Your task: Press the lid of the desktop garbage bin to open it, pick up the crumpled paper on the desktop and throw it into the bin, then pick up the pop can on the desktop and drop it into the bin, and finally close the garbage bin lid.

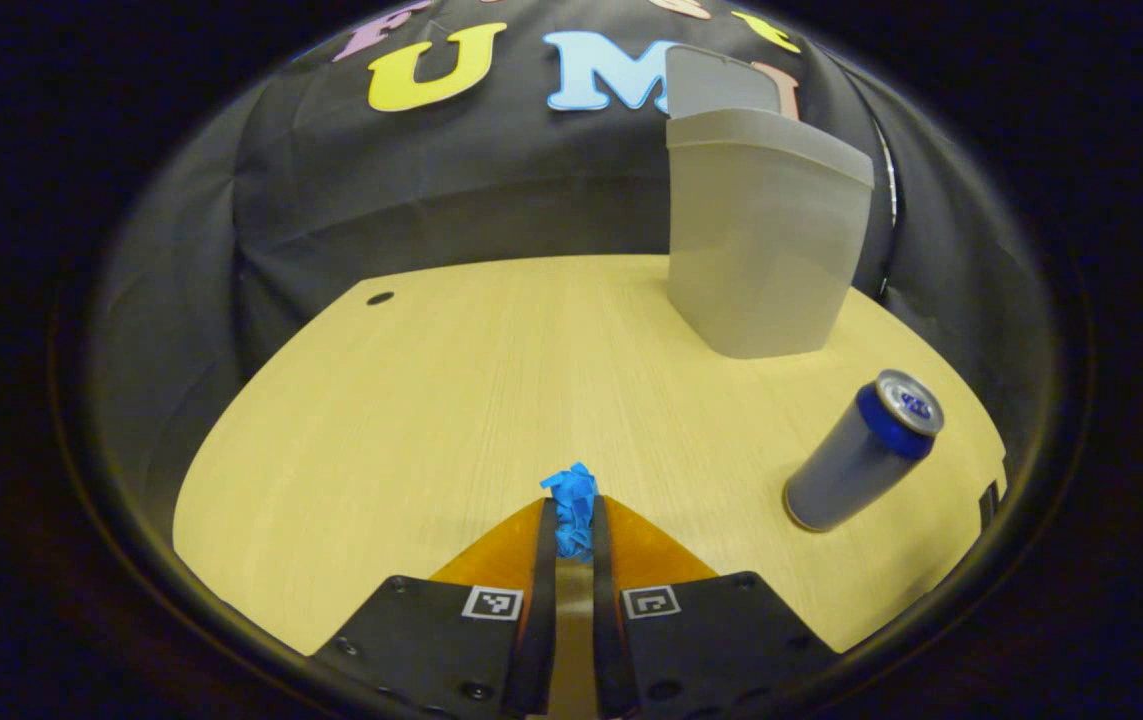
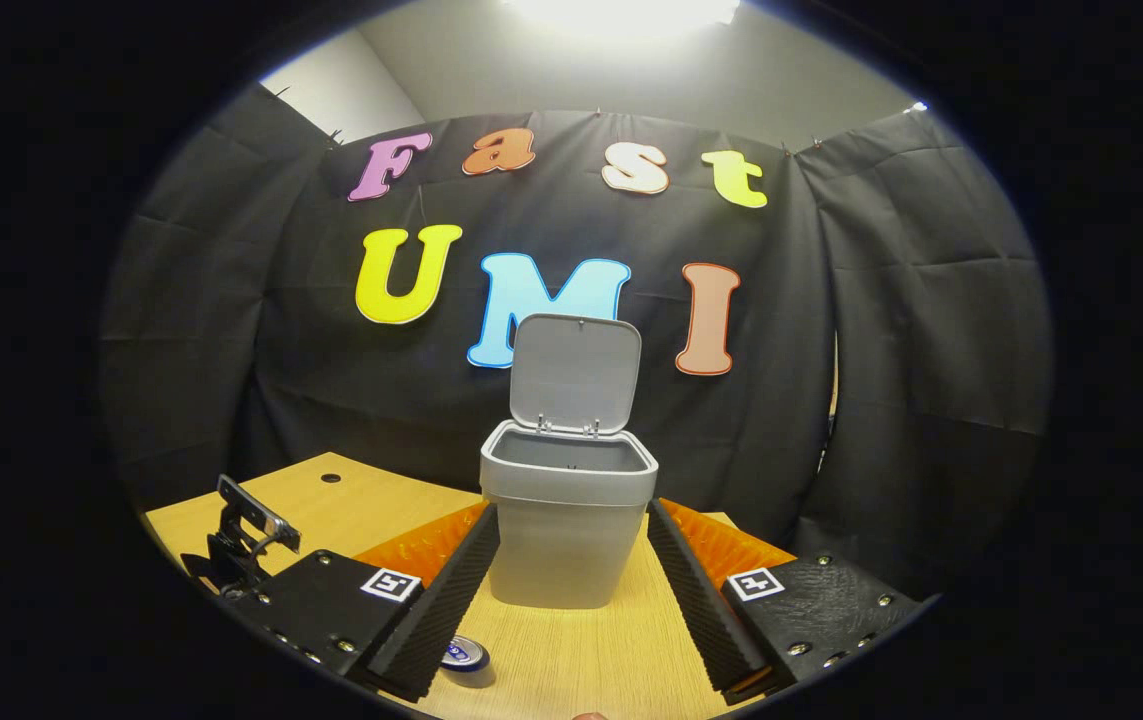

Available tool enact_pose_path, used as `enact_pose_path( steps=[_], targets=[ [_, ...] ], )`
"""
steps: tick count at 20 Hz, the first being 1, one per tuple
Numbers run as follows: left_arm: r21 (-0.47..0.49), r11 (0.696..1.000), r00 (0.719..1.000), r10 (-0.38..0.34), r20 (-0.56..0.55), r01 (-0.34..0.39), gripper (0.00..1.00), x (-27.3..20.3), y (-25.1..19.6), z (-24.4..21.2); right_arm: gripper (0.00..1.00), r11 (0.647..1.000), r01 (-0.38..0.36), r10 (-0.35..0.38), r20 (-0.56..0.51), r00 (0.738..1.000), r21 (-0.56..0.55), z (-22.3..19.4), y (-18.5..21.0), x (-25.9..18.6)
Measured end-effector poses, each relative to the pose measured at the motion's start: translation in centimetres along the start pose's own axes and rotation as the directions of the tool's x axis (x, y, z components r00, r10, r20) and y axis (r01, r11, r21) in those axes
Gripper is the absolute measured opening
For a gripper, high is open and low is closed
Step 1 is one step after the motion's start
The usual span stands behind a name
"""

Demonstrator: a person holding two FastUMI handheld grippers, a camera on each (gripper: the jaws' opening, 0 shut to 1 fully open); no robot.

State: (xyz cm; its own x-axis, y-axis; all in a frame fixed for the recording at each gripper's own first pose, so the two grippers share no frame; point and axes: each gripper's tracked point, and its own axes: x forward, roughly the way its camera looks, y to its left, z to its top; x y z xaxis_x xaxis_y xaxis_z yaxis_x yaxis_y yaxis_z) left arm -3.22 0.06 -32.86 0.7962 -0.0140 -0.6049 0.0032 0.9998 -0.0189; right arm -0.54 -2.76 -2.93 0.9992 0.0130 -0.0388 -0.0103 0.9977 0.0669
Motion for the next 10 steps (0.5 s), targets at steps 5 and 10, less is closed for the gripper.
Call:
enact_pose_path(
  steps=[5,10],
  targets=[
    [0.003,0.999,0.995,-0.037,0.093,0.037,0.24,-1.5,-1.2,5.7,0.96,1.0,-0.009,0.009,-0.002,1.0,0.021,-0.5,-0.2,0.1],
    [0.059,0.996,0.982,-0.069,0.174,0.059,0.23,-2.8,-3.0,10.9,0.95,0.999,-0.007,0.007,0.007,1.0,0.032,-0.4,-1.0,0.2]
  ],
)
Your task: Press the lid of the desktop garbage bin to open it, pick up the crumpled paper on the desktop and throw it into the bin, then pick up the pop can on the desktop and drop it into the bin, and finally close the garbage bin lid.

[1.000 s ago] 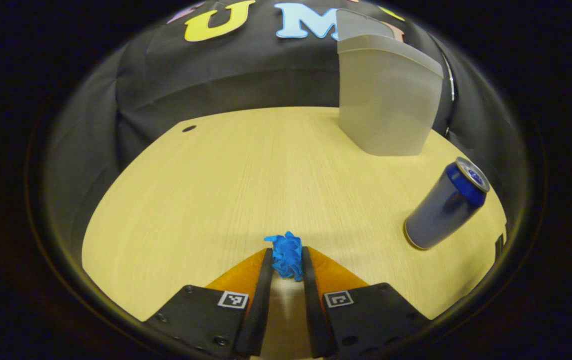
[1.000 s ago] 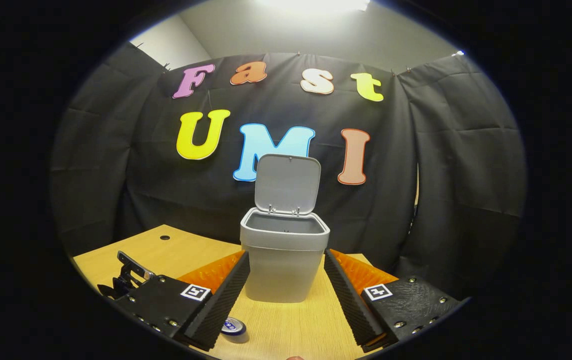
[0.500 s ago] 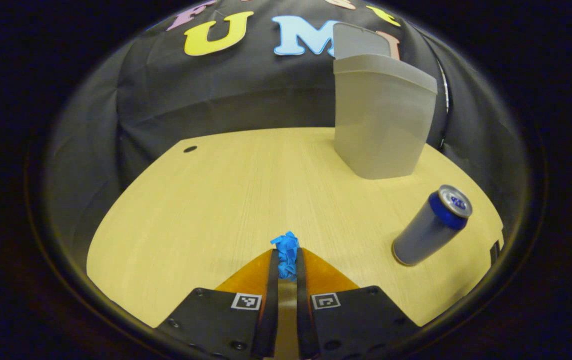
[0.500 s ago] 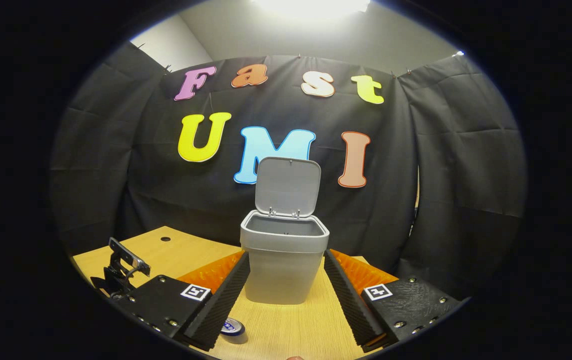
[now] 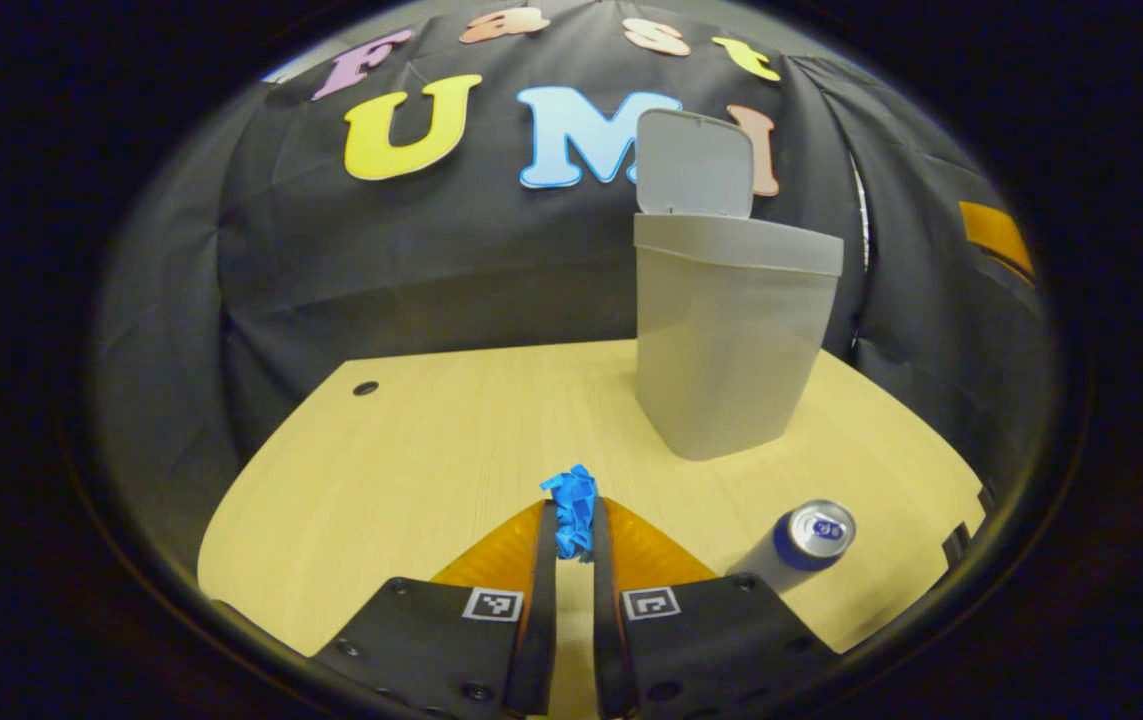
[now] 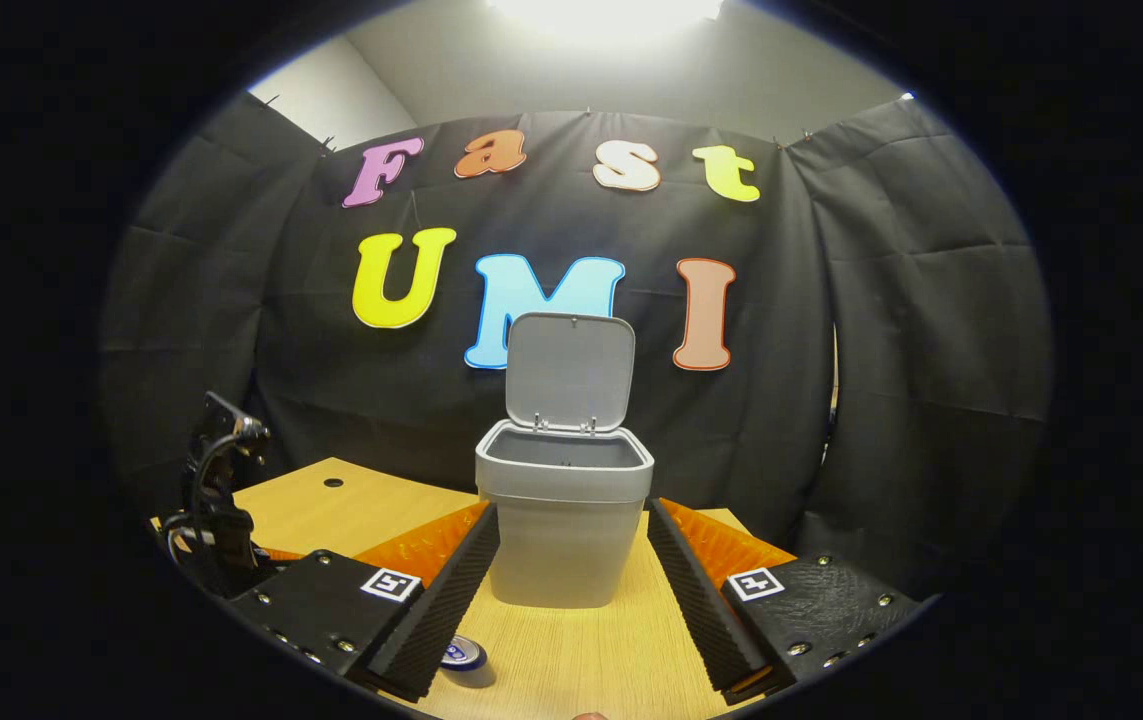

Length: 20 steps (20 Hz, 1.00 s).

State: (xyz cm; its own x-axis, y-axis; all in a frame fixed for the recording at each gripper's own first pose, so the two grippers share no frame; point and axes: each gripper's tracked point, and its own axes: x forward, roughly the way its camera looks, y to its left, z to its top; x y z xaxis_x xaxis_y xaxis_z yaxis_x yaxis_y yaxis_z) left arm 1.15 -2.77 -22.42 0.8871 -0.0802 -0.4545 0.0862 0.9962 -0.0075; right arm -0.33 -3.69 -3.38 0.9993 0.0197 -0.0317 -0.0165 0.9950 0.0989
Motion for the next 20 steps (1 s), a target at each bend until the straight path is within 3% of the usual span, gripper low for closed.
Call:
enact_pose_path(
  steps=[6,12,20],
  targets=[
    [0.024,0.997,0.992,-0.074,0.105,0.072,0.22,0.5,-2.8,7.1,0.96,0.999,0.04,-0.04,0.004,0.999,0.021,-0.1,-1.7,0.2],
    [-0.004,0.982,0.963,-0.186,0.193,0.191,0.22,1.4,-7.1,14.3,0.96,0.995,0.1,-0.1,-0.019,0.995,0.015,-0.8,-3.8,-0.2],
    [-0.005,0.959,0.933,-0.273,0.236,0.282,0.23,4.9,-10.5,21.4,0.96,0.977,0.214,-0.214,-0.05,0.976,-0.008,-1.4,-5.8,-2.1]
  ],
)
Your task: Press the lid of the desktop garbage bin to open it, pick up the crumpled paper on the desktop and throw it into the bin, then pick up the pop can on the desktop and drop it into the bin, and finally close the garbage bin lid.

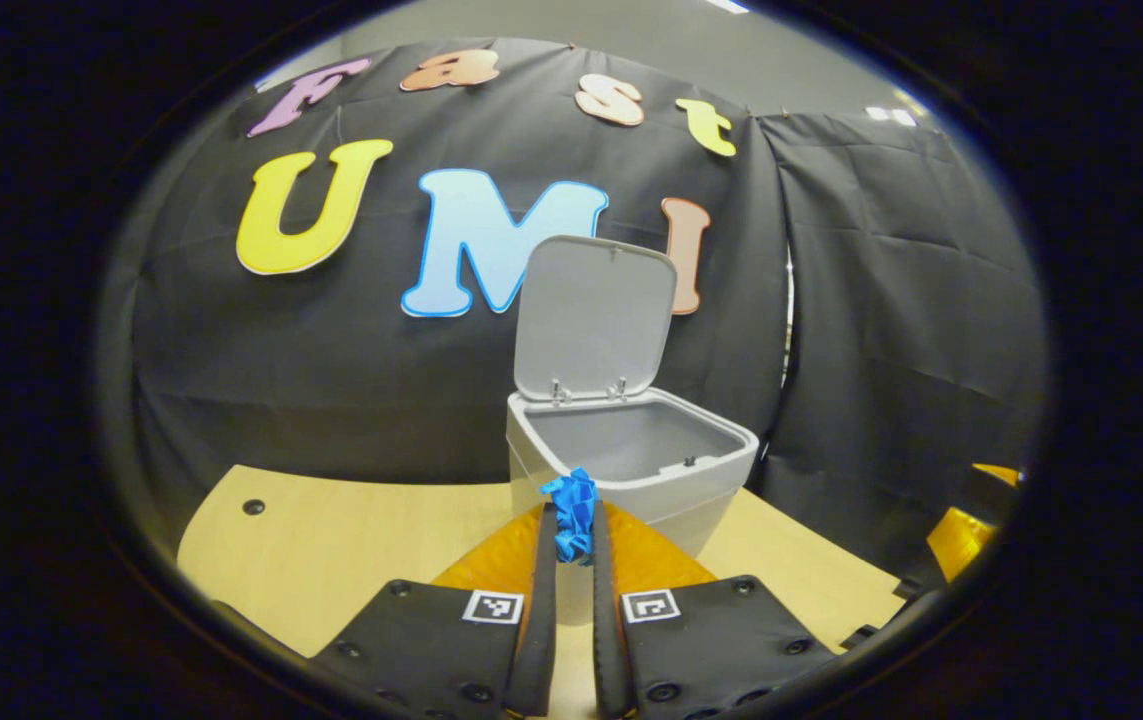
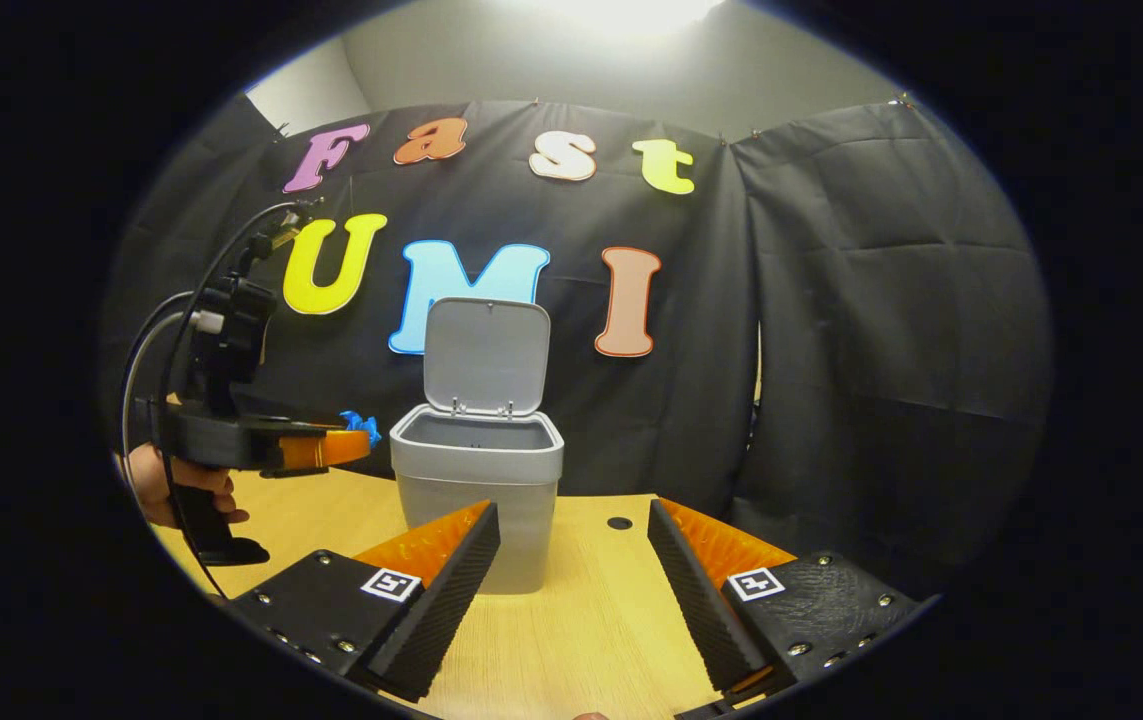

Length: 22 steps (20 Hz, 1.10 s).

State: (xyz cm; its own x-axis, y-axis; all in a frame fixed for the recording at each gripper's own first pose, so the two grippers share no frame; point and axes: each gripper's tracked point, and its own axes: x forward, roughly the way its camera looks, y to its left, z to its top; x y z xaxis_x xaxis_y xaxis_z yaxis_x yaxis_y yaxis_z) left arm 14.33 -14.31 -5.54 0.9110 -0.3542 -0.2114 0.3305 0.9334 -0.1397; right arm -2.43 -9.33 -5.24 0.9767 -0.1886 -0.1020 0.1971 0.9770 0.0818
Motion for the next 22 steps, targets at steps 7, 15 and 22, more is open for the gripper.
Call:
enact_pose_path(
  steps=[7,15,22],
  targets=[
    [0.001,0.999,0.999,-0.033,0.022,0.033,0.22,3.4,-0.7,2.1,0.96,0.999,0.045,-0.045,-0.021,0.999,-0.009,-0.5,-0.3,-1.3],
    [0.065,0.997,0.999,-0.049,0.016,0.048,0.24,7.3,-1.2,2.7,0.96,0.997,0.081,-0.081,-0.051,0.995,-0.01,-1.4,-0.8,-1.6],
    [0.072,0.995,0.998,-0.066,0.003,0.066,0.46,8.7,-1.9,2.3,0.95,0.996,0.092,-0.092,-0.06,0.994,-0.004,-1.6,-1.2,-1.0]
  ],
)
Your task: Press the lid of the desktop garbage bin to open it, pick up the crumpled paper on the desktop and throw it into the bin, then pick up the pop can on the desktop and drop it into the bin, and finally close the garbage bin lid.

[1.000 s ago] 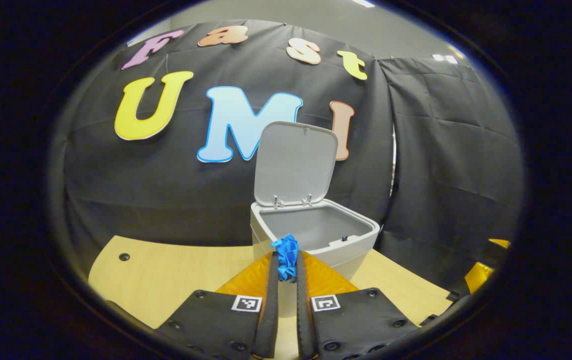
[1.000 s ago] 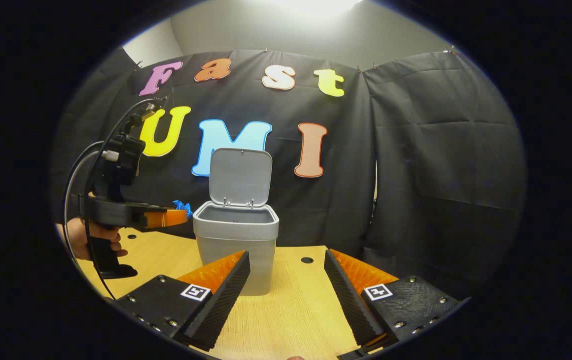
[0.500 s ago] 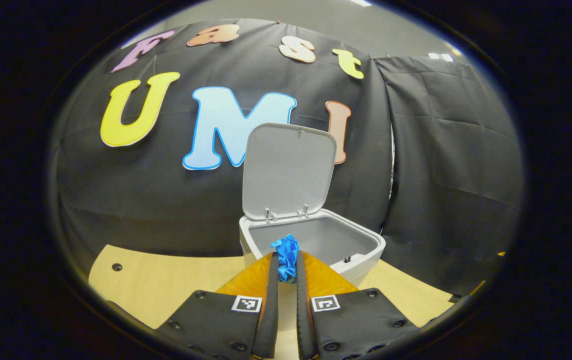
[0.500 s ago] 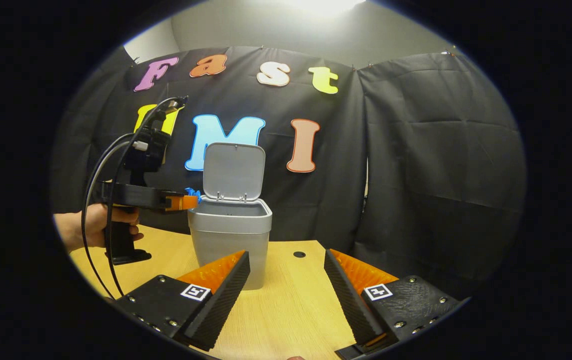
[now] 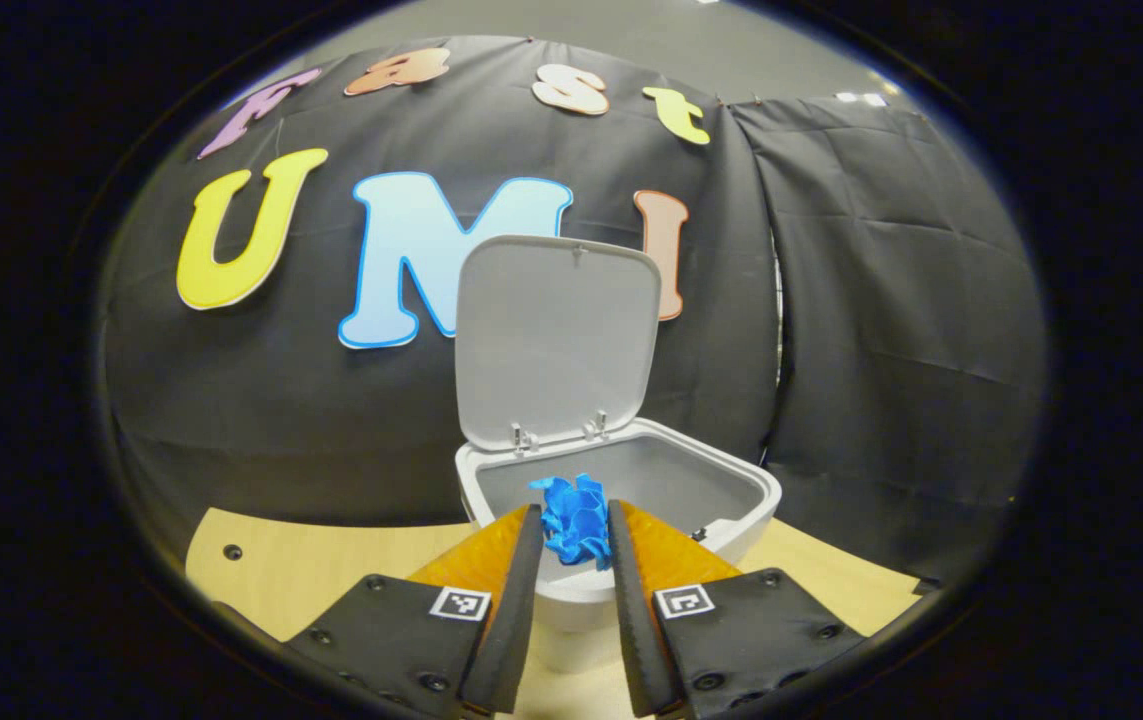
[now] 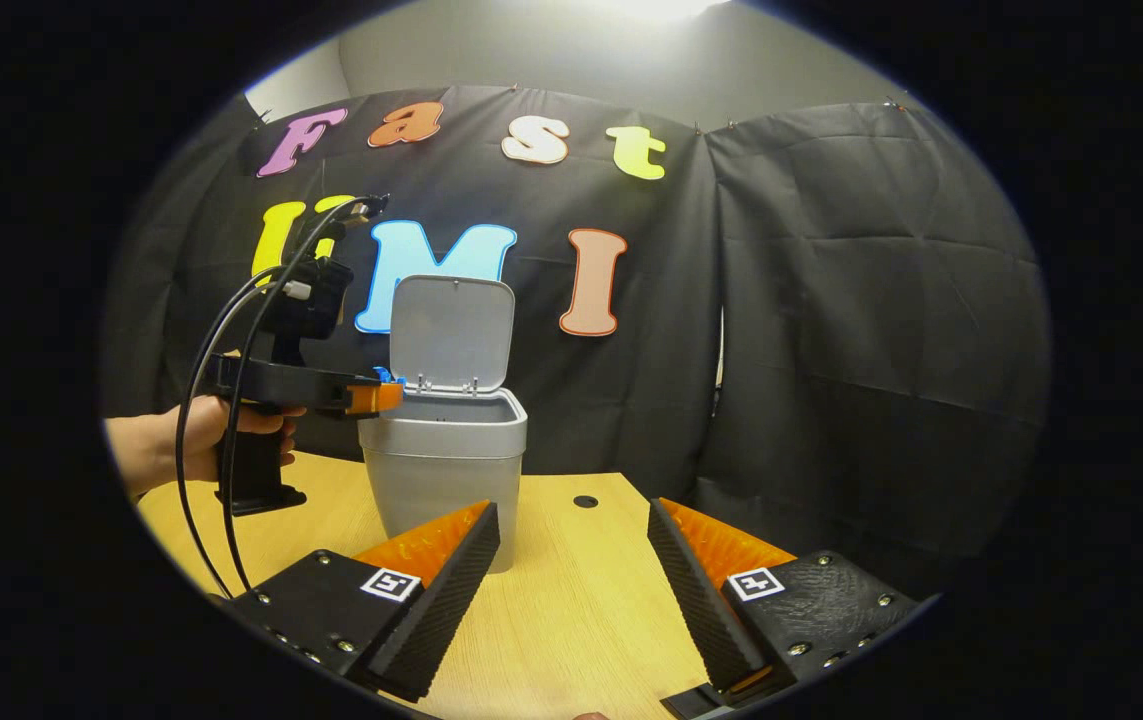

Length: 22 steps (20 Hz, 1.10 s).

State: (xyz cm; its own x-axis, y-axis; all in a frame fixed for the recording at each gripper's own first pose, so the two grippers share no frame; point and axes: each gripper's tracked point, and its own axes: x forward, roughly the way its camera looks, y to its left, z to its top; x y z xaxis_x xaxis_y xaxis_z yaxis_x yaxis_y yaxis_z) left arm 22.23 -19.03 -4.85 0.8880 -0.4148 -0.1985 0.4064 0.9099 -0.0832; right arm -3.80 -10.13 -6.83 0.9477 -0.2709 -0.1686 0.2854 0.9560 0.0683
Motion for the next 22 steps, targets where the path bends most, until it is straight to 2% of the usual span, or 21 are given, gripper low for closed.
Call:
enact_pose_path(
  steps=[2,3,4,5,6,8,12,16,22],
  targets=[
    [-0.009,1.0,1.0,-0.007,0.001,0.007,0.49,0.1,-0.3,-0.1,0.95,1.0,-0.009,0.009,-0.001,1.0,0.0,-0.1,0.2,0.1],
    [-0.016,1.0,1.0,-0.015,0.003,0.015,0.55,-0.1,-0.5,0.0,0.95,1.0,-0.014,0.014,0.0,1.0,-0.001,-0.1,0.4,0.1],
    [-0.016,1.0,1.0,-0.011,0.006,0.011,0.69,-0.1,-0.4,0.2,0.96,1.0,-0.019,0.019,0.001,1.0,-0.003,-0.1,0.5,0.3],
    [-0.015,1.0,1.0,-0.009,0.01,0.009,0.72,-0.2,-0.4,0.2,0.96,1.0,-0.024,0.024,0.002,1.0,-0.004,-0.2,0.6,0.3],
    [-0.015,1.0,1.0,-0.002,0.012,0.002,0.82,-0.3,-0.2,0.3,0.96,1.0,-0.029,0.029,0.006,1.0,-0.005,0.0,0.7,0.4],
    [-0.023,1.0,1.0,0.004,0.017,-0.003,0.94,-0.6,-0.1,0.4,0.95,0.999,-0.041,0.041,0.011,0.999,-0.005,0.1,1.0,0.7],
    [-0.052,0.999,0.999,0.015,0.033,-0.014,0.96,-2.3,0.4,1.1,0.95,0.996,-0.089,0.089,0.015,0.996,-0.008,-0.1,2.3,0.9],
    [-0.068,0.997,0.997,0.047,0.061,-0.043,0.95,-5.0,1.7,1.9,0.96,0.984,-0.175,0.175,0.018,0.984,-0.019,-0.2,4.8,1.0],
    [-0.084,0.989,0.988,0.128,0.091,-0.12,0.96,-10.0,4.6,2.6,0.96,0.94,-0.339,0.339,-0.019,0.941,-0.026,-2.1,10.0,0.7]
  ],
)
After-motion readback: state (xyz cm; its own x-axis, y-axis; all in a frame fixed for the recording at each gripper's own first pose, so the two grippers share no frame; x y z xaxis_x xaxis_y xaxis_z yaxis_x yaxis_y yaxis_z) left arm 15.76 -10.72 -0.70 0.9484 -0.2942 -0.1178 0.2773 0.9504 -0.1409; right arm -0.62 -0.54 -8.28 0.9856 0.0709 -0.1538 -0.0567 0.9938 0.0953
